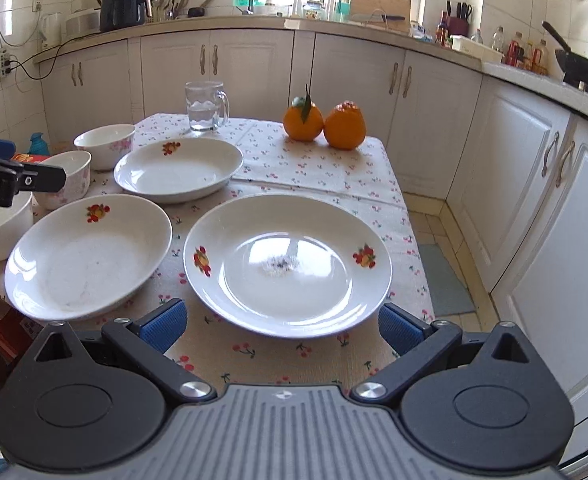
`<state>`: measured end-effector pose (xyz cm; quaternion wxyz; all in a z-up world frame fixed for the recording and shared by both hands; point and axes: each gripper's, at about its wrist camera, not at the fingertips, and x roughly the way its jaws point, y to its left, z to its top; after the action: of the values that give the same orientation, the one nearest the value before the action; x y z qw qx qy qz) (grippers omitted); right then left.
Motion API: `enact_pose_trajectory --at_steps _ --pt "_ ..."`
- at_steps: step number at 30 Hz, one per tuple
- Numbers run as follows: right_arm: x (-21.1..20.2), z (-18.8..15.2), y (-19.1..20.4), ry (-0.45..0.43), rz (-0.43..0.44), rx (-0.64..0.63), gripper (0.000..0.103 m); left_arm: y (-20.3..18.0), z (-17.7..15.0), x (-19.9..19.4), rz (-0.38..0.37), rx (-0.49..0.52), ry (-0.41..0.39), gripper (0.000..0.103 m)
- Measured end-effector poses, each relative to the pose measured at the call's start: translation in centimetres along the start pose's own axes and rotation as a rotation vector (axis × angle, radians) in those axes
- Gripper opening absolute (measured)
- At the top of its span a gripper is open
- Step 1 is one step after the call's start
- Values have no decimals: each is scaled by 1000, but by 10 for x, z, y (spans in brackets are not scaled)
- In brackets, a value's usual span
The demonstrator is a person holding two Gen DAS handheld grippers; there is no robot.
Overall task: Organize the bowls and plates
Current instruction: 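Move the left tool toward the rim of the stained white plate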
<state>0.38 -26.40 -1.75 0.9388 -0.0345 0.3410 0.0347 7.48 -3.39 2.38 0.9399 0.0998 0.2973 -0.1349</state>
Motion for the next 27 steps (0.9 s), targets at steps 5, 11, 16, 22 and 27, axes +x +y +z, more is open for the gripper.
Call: enact_pose_trajectory --at_steps 5,11,16,22,27 --pt "23 -15 -14 47 34 36 103 -9 6 20 -58 40 49 102" --pt "43 -23 -22 83 86 39 103 -20 18 40 -134 101 81 102" --pt "52 -26 -23 93 111 5 103 -32 32 63 -235 116 150 102" --pt "55 -27 -29 68 141 -35 103 -55 48 94 -316 178 201 102" --pt "56 -30 -34 31 159 -52 103 -82 61 120 -403 233 247 102"
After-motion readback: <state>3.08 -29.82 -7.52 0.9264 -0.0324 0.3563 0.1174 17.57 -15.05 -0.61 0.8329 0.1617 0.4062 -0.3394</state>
